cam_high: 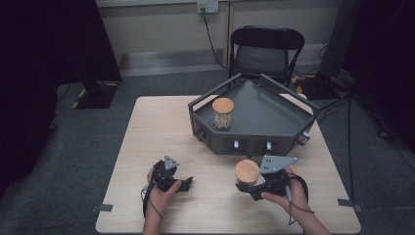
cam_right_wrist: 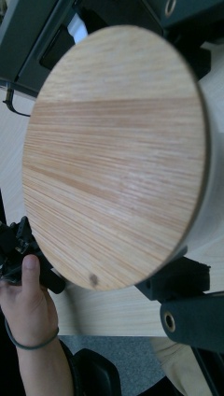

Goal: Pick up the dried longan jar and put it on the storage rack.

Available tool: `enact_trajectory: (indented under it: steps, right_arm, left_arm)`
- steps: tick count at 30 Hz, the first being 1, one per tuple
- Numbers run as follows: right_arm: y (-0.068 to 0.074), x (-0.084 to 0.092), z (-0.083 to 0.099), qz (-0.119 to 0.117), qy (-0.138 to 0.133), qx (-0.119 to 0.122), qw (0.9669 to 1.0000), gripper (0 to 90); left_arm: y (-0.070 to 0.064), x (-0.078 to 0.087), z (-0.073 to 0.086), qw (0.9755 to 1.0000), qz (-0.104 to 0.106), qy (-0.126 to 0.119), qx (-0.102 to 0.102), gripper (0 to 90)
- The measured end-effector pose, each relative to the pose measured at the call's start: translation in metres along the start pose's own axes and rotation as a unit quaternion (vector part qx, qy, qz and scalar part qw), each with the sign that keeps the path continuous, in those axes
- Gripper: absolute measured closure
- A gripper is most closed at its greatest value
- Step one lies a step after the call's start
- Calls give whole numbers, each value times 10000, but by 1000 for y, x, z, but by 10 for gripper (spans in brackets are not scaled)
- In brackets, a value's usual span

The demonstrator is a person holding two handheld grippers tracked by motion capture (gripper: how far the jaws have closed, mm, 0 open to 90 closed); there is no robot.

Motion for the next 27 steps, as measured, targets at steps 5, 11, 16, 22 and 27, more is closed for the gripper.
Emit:
enact_trajectory:
  steps: [5, 11, 16, 22, 27]
  right_arm:
    - [-9, 2, -3, -4, 3, -101, 9999, 256]
    - [-15, 7, -10, 74, 33, -98, 9999, 256]
    - [-18, 11, -17, 154, 51, -39, 9999, 256]
    - [-26, 16, -23, 193, -20, -138, 9997, 256]
    - [-32, 20, -28, 251, -25, -186, 9995, 256]
  left_arm:
    - [0, 0, 0, 10000, 0, 0, -1, 2]
    - [0, 0, 0, 10000, 0, 1, -1, 2]
    - [0, 0, 0, 10000, -1, 0, -2, 2]
    - [0, 0, 0, 10000, 0, 2, -1, 2]
    - [0, 0, 0, 10000, -1, 1, -2, 2]
Point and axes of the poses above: each handheld gripper's, and its own axes: x roughly backward along the jaws, z roughly out of its underside, y roughly to its left, the point moved 2 cm from there along -x, roughly forward along the jaws, and after that the axes turned 4 degrees about -x, right-handed, at the moved point
